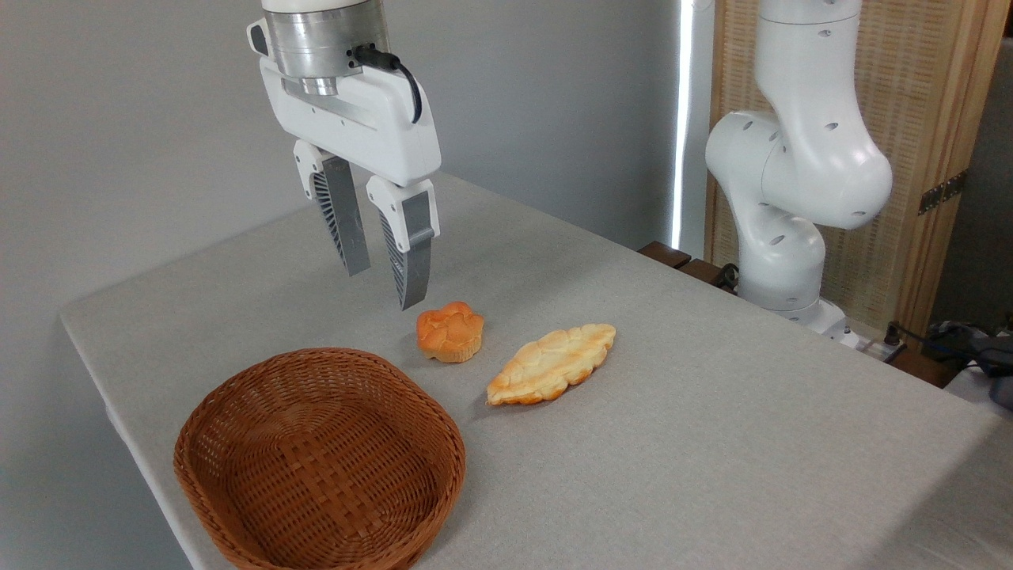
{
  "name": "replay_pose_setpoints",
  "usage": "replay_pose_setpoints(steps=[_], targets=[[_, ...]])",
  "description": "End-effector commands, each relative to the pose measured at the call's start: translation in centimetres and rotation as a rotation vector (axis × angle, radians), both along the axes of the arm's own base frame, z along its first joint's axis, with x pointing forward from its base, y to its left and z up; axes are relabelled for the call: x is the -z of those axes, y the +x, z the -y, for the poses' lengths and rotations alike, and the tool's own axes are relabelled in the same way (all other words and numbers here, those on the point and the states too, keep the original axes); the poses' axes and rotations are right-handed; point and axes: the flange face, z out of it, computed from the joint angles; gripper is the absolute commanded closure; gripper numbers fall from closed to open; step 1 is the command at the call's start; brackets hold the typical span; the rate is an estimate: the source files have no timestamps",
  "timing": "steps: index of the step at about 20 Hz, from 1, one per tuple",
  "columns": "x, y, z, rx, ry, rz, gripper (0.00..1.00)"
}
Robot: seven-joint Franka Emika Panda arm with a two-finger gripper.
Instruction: Put bread into the basket
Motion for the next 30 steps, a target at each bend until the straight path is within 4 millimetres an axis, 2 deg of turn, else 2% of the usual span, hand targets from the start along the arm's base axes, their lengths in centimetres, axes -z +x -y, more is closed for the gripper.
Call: replay_pose_setpoints(steps=[1, 19, 22, 24, 27, 30], targets=[[-0.3, -0.7, -0.4, 0.006, -0.019, -0.01, 0.0], [0.0, -1.0, 0.1, 0.017, -0.02, -0.017, 0.0], [0.6, -2.6, 1.3, 0.042, -0.024, 0.005, 0.0], [2.2, -4.4, 3.2, 0.078, -0.03, 0.042, 0.0], [4.6, -5.4, 6.3, 0.12, -0.072, 0.007, 0.0], [6.5, -6.5, 8.1, 0.146, -0.097, 0.007, 0.0]])
